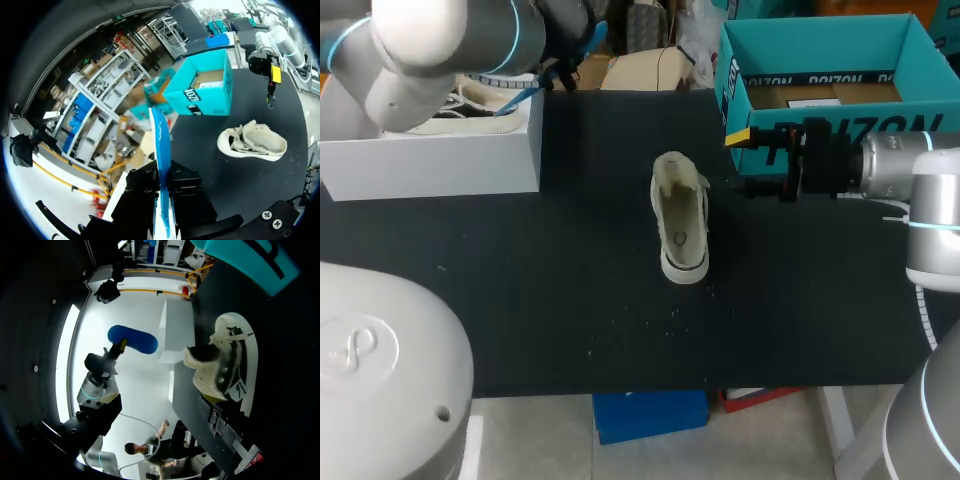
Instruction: Take the shoe out of the shoebox, open the shoe tongue, remove and reinsert the insole, then place the shoe into the shoebox
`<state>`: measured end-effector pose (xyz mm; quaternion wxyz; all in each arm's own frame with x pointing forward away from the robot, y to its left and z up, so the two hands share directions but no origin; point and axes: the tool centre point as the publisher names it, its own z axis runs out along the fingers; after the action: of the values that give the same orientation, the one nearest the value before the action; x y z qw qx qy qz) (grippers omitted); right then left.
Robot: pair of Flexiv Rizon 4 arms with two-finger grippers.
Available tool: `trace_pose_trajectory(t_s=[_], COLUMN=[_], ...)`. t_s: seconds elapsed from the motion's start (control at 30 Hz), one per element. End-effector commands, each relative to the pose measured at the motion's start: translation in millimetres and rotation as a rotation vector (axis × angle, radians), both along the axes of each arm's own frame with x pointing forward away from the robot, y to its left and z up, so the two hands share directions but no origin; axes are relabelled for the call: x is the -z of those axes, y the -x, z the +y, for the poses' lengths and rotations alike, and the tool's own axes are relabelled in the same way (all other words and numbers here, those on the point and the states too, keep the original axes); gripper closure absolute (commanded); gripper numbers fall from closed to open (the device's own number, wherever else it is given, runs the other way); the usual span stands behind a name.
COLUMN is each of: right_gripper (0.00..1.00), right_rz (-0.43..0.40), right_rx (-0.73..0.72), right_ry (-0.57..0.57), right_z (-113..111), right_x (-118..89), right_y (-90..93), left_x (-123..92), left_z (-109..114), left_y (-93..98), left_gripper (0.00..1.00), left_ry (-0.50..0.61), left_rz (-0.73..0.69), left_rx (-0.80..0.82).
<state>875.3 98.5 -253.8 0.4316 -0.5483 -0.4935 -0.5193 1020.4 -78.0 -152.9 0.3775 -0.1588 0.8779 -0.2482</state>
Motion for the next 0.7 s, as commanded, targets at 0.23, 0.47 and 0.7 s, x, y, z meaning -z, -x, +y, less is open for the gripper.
trace_pose_trajectory(t_s=[0.23, 0.47, 0.7], right_gripper=[0.00, 0.00, 0.00], right_rz=[0.000, 0.000, 0.000], right_rx=[0.002, 0.002, 0.002], right_ry=[0.001, 0.001, 0.001], right_z=[0.9, 0.9, 0.9], right_x=[0.4, 0.4, 0.4], right_y=[0.2, 0.2, 0.2], left_x=[1.2, -0.4, -0.4], left_z=[14.0, 17.1, 17.1], left_y=[-2.6, -3.2, -3.2], left_gripper=[1.00, 1.00, 1.00], left_ry=[-0.108, -0.135, -0.135], left_rz=[0.216, 0.257, 0.257], left_rx=[-0.030, -0.079, -0.079])
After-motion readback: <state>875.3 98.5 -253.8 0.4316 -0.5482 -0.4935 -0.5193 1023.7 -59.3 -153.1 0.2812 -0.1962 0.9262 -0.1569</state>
